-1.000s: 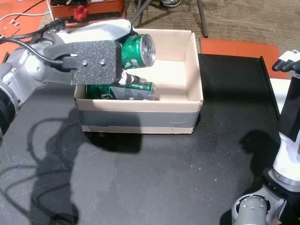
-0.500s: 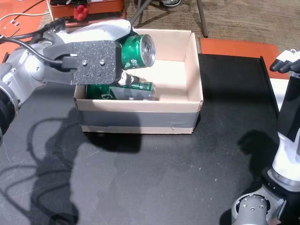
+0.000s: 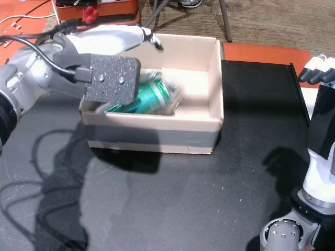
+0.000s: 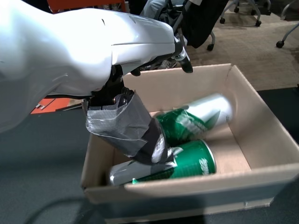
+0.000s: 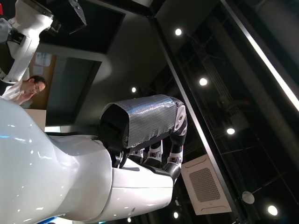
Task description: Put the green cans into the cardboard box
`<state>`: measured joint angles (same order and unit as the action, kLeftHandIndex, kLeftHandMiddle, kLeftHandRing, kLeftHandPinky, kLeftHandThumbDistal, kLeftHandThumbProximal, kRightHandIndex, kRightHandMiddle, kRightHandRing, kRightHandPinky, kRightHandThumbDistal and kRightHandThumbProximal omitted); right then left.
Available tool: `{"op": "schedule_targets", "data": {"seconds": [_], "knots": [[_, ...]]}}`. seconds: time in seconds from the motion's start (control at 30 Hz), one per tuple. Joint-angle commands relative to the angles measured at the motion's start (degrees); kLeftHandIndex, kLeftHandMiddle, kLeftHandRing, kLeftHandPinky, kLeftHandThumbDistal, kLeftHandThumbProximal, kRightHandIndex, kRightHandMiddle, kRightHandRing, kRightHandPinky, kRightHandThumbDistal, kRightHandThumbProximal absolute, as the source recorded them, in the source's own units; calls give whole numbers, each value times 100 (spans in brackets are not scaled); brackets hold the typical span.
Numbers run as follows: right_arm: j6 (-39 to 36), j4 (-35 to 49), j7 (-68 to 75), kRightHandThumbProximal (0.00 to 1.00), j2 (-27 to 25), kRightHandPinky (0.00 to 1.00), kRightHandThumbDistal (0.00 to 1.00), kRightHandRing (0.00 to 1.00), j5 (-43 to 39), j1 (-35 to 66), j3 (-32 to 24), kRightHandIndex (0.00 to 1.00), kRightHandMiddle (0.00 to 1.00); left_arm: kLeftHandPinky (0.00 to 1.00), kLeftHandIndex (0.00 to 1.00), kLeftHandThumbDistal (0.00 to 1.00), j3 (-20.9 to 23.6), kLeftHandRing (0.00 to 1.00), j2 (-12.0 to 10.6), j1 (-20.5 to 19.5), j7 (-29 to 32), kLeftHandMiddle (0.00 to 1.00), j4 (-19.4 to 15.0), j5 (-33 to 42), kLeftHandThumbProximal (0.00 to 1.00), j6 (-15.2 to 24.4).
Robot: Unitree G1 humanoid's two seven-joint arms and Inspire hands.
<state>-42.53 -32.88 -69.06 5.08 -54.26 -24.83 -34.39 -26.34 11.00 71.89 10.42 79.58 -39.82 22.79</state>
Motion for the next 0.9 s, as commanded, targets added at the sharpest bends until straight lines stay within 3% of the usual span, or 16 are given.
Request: {"op": "schedule_targets", "data": {"seconds": [0.0,0.87], "knots": [[-65,36,-40,35,46,50,23,38,-26,32,-18,27,31,90,89,93,15,100,33,56,34,100,4,11,7,-33],[-383,-88,80,40,59,49,21,37,98,-30,19,26,30,85,89,85,54,100,100,-40,8,99,0,58,3,15]]}}
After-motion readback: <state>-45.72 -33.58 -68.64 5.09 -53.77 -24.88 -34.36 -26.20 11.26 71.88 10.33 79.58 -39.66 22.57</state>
